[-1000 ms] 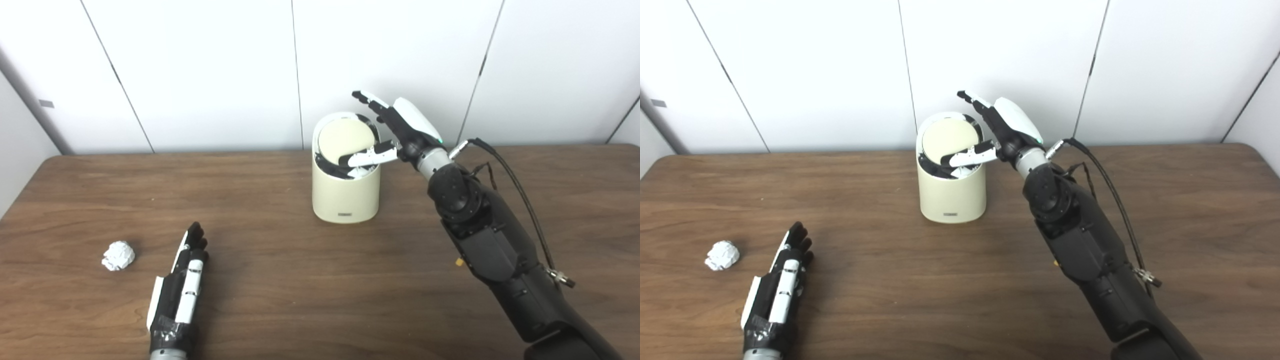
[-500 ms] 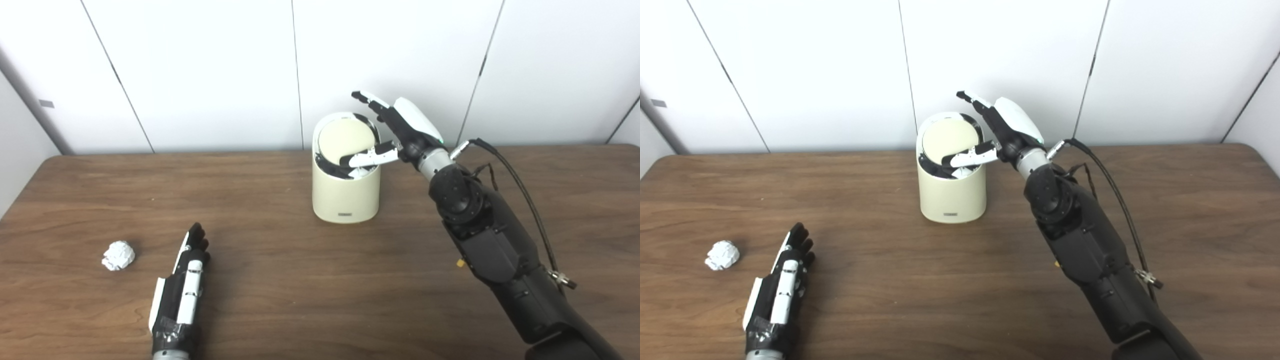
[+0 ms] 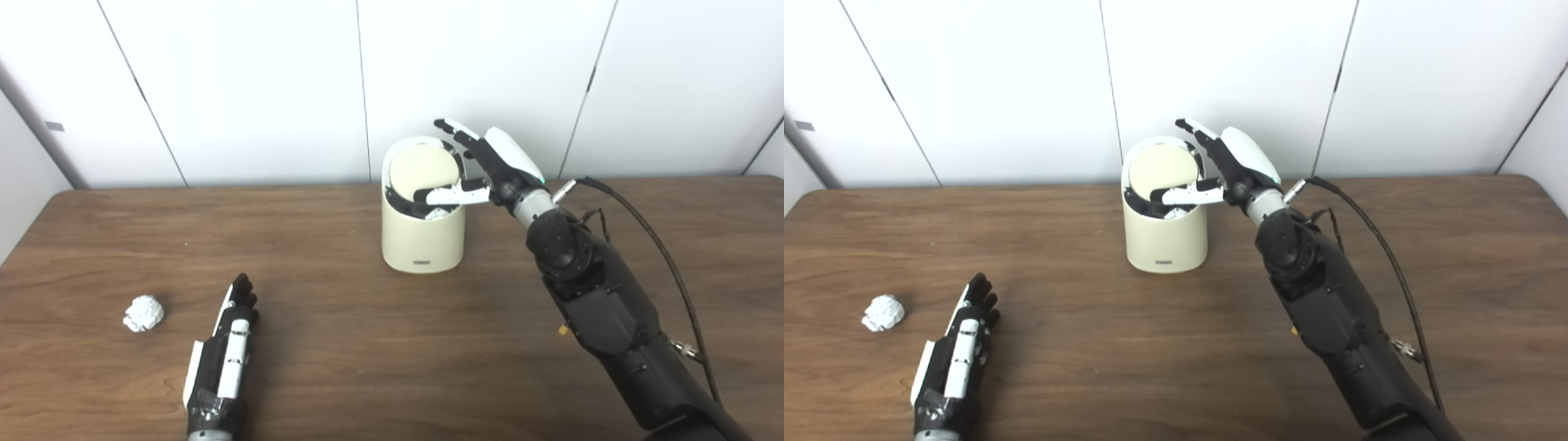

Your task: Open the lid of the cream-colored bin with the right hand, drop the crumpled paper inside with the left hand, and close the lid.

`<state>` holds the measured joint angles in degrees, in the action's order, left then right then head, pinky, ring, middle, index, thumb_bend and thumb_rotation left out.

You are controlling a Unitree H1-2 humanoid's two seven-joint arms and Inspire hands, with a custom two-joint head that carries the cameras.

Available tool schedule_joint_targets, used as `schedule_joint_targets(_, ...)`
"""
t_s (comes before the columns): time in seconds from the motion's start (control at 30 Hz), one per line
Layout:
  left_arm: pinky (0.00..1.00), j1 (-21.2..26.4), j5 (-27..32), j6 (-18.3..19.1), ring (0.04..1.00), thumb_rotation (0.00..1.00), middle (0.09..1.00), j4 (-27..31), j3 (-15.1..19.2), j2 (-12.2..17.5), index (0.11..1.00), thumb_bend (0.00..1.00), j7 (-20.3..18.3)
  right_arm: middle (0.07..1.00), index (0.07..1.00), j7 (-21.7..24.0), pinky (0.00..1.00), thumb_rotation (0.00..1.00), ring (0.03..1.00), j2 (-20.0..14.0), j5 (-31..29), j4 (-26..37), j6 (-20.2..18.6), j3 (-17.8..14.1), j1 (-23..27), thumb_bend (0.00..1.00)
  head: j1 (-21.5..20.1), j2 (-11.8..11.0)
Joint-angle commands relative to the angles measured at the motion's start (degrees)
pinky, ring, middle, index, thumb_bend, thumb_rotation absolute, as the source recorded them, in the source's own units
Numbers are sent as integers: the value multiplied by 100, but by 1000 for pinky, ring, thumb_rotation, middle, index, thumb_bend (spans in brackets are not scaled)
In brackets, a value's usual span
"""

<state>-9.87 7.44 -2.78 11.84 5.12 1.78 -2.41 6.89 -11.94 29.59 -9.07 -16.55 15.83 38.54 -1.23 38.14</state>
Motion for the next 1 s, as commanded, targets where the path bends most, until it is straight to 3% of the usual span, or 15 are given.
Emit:
schedule_joint_targets(0.0,1000,-52,49,-73,1000,839,1000,99,-34,-32,1000,306,-12,931,915,-56,836,471,920,16,43,196,35,-74,273,642,-4,2)
schedule_joint_targets(0.27,1000,-38,29,-78,1000,912,1000,79,-55,-48,1000,296,-15,927,909,-96,851,390,919,-4,99,110,120,-76,279,629,-8,-4)
schedule_joint_targets(0.5,1000,-28,-42,-61,1000,912,1000,73,-87,-47,1000,304,1,925,906,-120,848,374,917,22,138,64,68,-102,335,630,-7,-12)
schedule_joint_targets(0.97,1000,-53,-8,-89,1000,866,1000,49,-109,-32,1000,302,-30,925,901,-270,852,496,917,209,137,-8,99,-205,371,590,-5,-14)
